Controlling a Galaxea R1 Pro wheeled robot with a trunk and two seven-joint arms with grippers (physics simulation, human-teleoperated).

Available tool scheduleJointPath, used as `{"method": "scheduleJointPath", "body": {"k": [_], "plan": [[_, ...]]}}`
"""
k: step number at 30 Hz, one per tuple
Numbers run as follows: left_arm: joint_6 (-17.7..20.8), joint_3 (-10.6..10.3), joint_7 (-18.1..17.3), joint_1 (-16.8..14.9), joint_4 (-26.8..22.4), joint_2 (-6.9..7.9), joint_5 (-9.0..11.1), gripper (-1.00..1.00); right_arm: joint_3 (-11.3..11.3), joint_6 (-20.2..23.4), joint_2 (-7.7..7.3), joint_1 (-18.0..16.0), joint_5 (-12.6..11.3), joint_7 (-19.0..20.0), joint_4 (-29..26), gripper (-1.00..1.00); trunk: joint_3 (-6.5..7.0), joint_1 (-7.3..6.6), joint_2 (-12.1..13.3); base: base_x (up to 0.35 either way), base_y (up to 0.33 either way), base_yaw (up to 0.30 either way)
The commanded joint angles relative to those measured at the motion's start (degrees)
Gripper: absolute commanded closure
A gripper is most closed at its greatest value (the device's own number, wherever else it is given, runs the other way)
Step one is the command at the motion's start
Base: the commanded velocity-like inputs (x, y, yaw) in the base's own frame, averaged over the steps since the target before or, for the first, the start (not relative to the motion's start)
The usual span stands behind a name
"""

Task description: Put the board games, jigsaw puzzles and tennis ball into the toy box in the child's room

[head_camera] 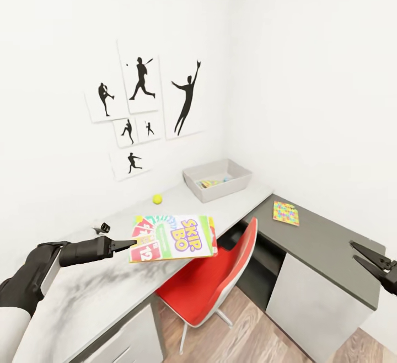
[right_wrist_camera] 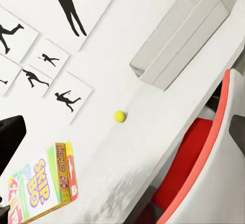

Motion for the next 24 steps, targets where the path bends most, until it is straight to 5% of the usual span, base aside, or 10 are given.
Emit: {"method": "scheduleJointPath", "body": {"k": [1,14,24], "plan": [[0.57,0.00,-0.23,-0.05,-0.04,0.01,0.08,1.00,-0.10,0.22,-0.06,-0.07,0.28,0.51,0.02,-1.00,-0.12,0.06,-0.12,0.236,-0.248,0.000],[0.57,0.01,-0.23,-0.03,-0.02,0.00,0.08,1.00,-0.22,-0.32,0.14,-0.06,0.29,0.82,0.02,-1.00,-0.10,0.06,-0.12,0.236,-0.248,0.012],[0.57,0.05,-0.23,0.03,-0.04,0.00,0.08,1.00,-0.02,-0.41,0.44,-0.06,0.35,0.91,0.02,-1.00,0.24,0.06,-0.12,0.194,-0.174,0.238]]}}
